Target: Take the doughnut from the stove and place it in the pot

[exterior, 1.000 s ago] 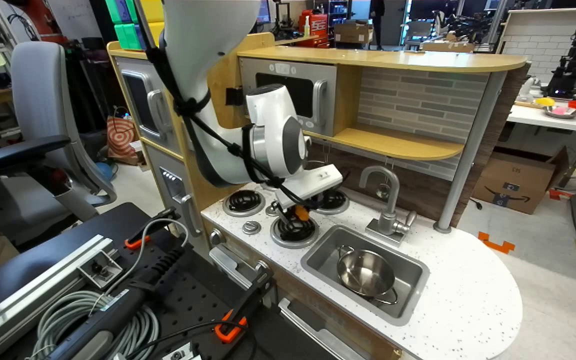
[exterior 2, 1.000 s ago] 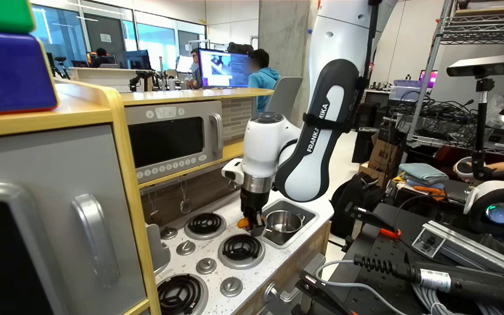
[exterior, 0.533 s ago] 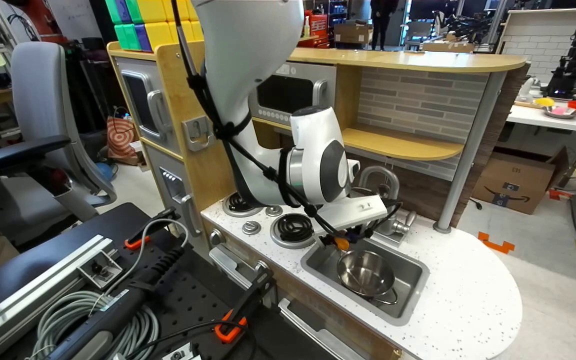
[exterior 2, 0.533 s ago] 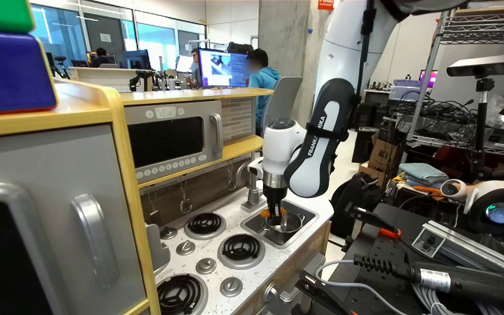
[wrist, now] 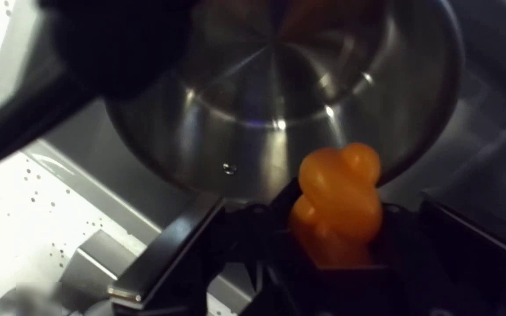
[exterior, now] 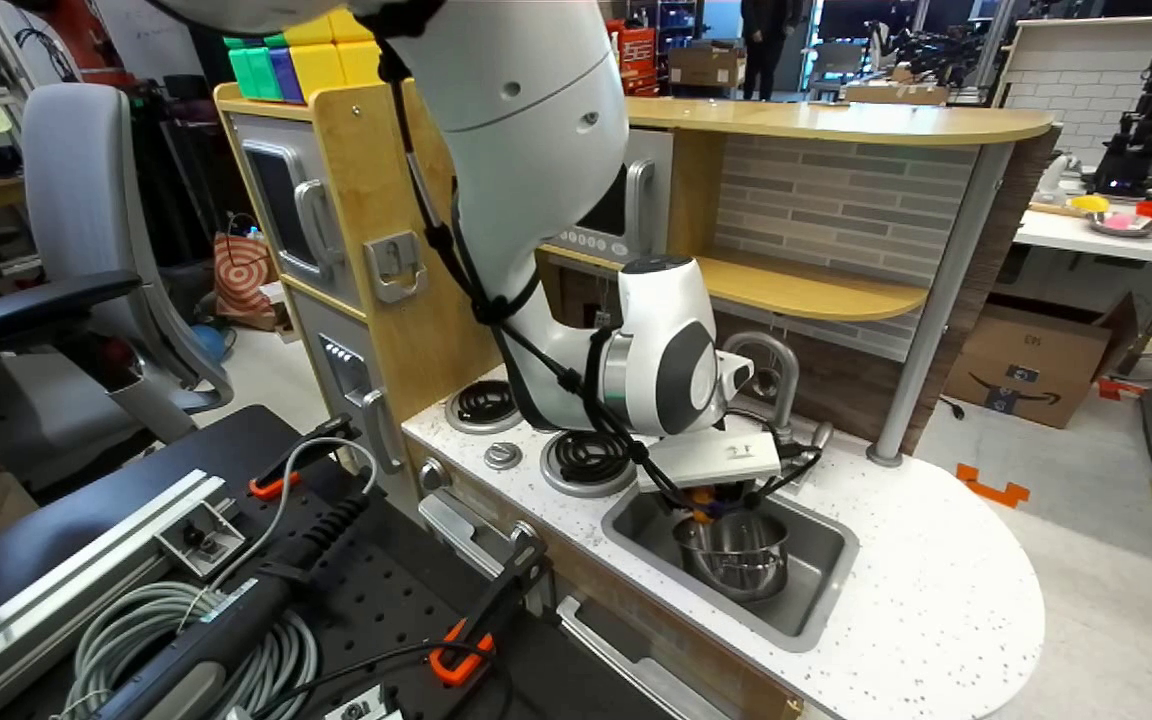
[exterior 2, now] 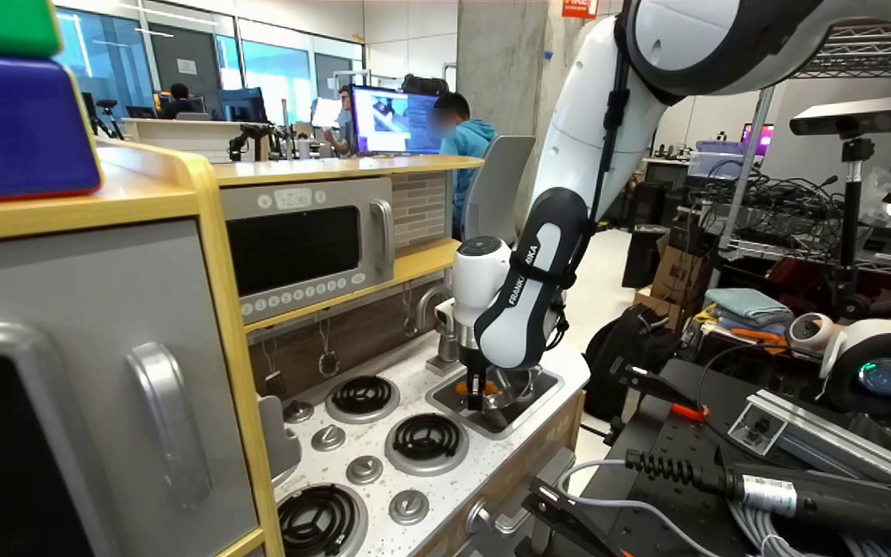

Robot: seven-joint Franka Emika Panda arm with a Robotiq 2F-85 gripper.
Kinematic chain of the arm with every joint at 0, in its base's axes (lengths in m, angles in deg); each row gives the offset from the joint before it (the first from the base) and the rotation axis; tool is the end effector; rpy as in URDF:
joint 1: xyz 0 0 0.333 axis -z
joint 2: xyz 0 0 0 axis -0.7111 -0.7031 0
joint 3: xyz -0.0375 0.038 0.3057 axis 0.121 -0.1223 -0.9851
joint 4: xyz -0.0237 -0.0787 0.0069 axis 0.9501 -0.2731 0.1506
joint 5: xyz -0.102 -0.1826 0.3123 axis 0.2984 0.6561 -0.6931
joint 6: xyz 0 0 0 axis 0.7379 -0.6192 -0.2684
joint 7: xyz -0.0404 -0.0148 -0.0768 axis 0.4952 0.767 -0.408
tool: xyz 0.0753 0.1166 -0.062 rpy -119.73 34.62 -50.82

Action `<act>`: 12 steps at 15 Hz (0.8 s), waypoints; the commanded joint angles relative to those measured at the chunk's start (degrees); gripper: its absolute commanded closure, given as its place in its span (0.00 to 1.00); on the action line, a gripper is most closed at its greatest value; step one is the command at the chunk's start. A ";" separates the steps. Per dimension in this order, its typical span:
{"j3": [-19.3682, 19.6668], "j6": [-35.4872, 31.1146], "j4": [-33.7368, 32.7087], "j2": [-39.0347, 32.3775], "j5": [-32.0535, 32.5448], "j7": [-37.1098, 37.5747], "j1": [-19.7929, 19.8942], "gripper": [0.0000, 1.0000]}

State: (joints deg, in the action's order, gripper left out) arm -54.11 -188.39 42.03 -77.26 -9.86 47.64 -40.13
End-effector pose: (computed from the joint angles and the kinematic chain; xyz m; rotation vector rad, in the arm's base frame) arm 0.6180 -0.1104 -0.0774 2.7441 0.9111 0.0755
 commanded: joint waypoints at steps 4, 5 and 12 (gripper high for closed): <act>-0.40 0.63 -2.40 -0.85 -4.43 1.77 3.48 0.98; -0.86 -0.38 -0.67 0.62 -4.70 1.59 4.14 0.98; -2.38 -4.25 4.93 3.99 -4.36 1.12 5.82 0.98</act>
State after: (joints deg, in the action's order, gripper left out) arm -55.45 -191.33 42.92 -75.24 -13.21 49.18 -35.23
